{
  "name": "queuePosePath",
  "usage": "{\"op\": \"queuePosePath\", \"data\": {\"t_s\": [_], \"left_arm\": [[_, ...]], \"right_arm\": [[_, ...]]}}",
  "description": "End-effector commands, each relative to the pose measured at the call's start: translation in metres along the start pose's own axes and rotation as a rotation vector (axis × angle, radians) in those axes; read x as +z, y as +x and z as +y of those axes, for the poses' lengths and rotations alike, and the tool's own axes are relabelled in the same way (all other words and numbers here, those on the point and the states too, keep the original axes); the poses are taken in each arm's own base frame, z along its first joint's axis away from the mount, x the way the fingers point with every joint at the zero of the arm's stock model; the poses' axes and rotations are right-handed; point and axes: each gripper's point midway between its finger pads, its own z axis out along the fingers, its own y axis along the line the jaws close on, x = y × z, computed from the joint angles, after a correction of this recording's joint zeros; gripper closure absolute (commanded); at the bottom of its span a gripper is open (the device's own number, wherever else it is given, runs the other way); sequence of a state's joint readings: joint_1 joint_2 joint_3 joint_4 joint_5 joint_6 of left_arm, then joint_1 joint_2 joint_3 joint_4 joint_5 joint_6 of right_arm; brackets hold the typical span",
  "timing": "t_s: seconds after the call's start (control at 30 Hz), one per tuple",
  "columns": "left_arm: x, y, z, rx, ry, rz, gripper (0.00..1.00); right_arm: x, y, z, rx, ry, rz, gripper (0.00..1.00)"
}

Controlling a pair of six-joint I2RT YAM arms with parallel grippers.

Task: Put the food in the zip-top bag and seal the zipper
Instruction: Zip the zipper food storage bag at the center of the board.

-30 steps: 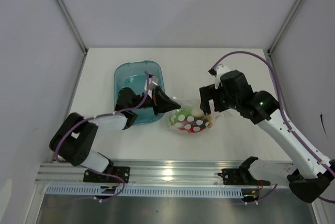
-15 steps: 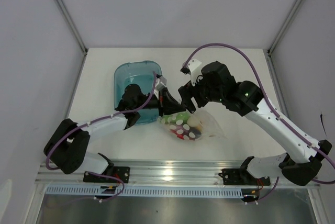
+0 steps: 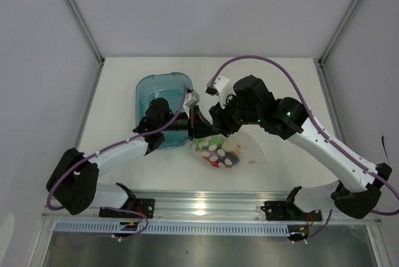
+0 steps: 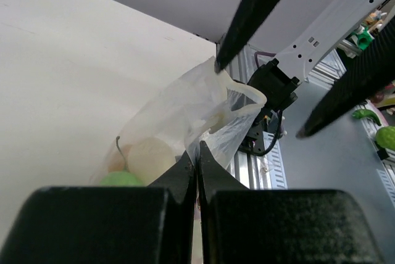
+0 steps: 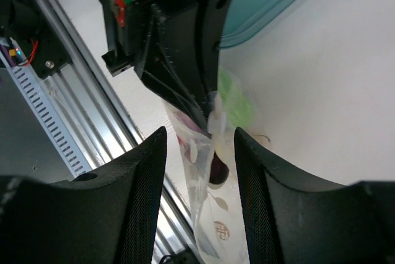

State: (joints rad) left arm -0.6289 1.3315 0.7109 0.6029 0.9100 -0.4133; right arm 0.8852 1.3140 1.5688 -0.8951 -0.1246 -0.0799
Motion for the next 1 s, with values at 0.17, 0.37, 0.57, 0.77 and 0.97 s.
{"op": "queuePosePath", "data": {"t_s": [0.17, 0.37, 0.57, 0.77, 0.97], "left_arm": [[-0.002, -0.029, -0.018, 0.1, 0.011, -0.043, 0.99], [-0.003, -0.026, -0.018, 0.098, 0.017, -0.041, 1.0], [-0.003, -0.025, -0.019, 0.095, 0.024, -0.042, 0.99], [-0.003, -0.025, -0.02, 0.098, 0.027, -0.046, 0.99], [-0.004, -0.023, -0.022, 0.094, 0.035, -0.047, 1.0]], "right_arm": [[0.011, -0.009, 0.013, -0.033, -0.018, -0.021, 0.51], [0.014, -0.01, 0.005, -0.047, 0.023, -0.02, 0.52], [0.021, -0.001, 0.0, -0.039, 0.026, 0.016, 0.66], [0.024, 0.005, -0.002, -0.029, 0.034, 0.027, 0.78], [0.024, 0.011, -0.004, -0.021, 0.042, 0.029, 0.8]]}}
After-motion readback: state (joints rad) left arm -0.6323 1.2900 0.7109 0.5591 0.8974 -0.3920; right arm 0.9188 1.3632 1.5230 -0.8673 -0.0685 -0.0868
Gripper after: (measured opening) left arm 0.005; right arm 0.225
